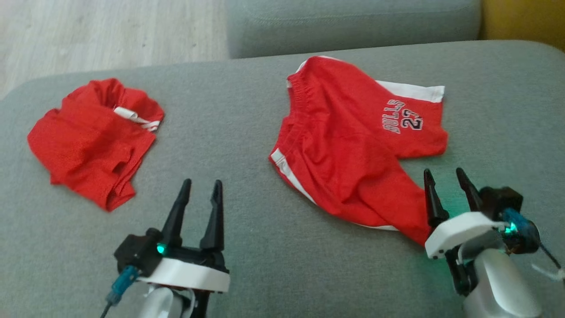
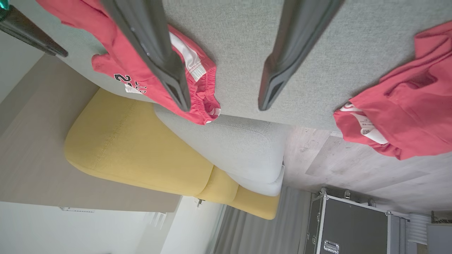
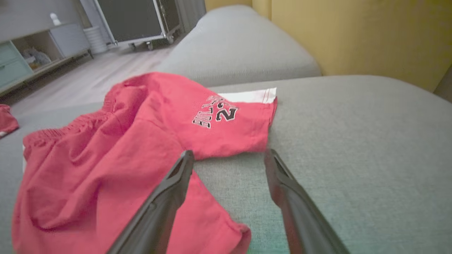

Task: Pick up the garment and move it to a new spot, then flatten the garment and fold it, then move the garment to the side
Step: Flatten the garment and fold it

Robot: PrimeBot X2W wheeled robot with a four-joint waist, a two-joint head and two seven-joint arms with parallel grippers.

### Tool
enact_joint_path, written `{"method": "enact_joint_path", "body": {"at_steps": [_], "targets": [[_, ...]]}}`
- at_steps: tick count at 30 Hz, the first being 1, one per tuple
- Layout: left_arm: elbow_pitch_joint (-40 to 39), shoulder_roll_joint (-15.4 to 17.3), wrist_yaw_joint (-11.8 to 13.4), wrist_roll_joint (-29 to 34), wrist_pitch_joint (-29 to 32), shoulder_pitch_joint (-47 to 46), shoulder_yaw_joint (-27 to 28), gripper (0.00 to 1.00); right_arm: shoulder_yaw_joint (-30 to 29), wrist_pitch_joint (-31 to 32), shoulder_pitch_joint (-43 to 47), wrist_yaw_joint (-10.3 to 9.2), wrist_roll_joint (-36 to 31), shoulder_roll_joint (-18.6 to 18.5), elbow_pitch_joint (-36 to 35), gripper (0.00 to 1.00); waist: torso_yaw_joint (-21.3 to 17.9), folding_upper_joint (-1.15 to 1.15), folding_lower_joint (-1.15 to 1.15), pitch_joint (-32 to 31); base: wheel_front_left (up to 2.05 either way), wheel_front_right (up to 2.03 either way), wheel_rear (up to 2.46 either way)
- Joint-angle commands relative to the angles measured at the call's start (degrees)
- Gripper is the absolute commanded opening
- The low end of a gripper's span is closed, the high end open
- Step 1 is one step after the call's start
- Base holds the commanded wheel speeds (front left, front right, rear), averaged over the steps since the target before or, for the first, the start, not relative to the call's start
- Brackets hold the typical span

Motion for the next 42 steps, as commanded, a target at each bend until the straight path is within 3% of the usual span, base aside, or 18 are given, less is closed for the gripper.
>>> {"method": "enact_joint_path", "body": {"at_steps": [1,12,13,14,15,23,32,42], "targets": [[-1.4,0.2,0.1,0.3,-0.5,-3.0,0.9,1.0,0.1,1.8,-3.1,0.19,-0.9,0.1,0.3,1.0,1.1,0.0,-0.01,0.9,0.0,0.0,0.0],[-0.6,0.2,0.1,-0.2,-0.5,-3.3,0.2,1.0,-2.0,8.1,-3.6,0.19,-1.9,0.1,7.3,1.0,2.7,0.0,-0.01,1.5,0.0,0.0,0.0],[-0.6,0.2,0.1,-0.3,-0.5,-3.4,0.2,1.0,-1.9,8.2,-3.7,0.19,-1.9,0.1,7.5,0.95,2.6,0.0,-0.01,1.6,0.0,0.0,0.0],[-0.6,0.2,0.1,-0.3,-0.5,-3.5,0.2,1.0,-1.9,8.3,-3.7,0.19,-2.0,0.1,7.7,0.25,2.6,0.0,-0.01,1.6,0.0,0.0,0.0],[-0.6,0.2,0.1,-0.3,-0.5,-3.5,0.1,1.0,-2.0,8.4,-3.9,0.19,-2.1,0.1,7.9,0.0,2.6,0.0,-0.01,1.7,0.0,0.0,0.0],[-0.8,0.2,0.1,-0.3,-0.5,-4.7,-0.6,1.0,-3.7,7.9,-7.9,0.19,-5.2,0.1,6.2,0.0,2.9,0.0,-0.01,3.0,0.0,0.0,0.0],[-0.5,0.2,0.1,-0.6,-0.5,-5.8,-1.3,1.0,-6.4,9.5,-14.1,0.19,-11.4,-2.3,4.7,0.0,4.5,0.0,-0.01,4.0,0.0,0.0,0.0],[-0.4,0.2,0.1,-0.8,-0.5,-6.4,-1.8,1.0,-7.6,9.8,-21.7,0.19,-17.8,-7.8,12.2,0.0,6.8,0.0,-0.01,4.5,0.0,0.0,0.0]]}}
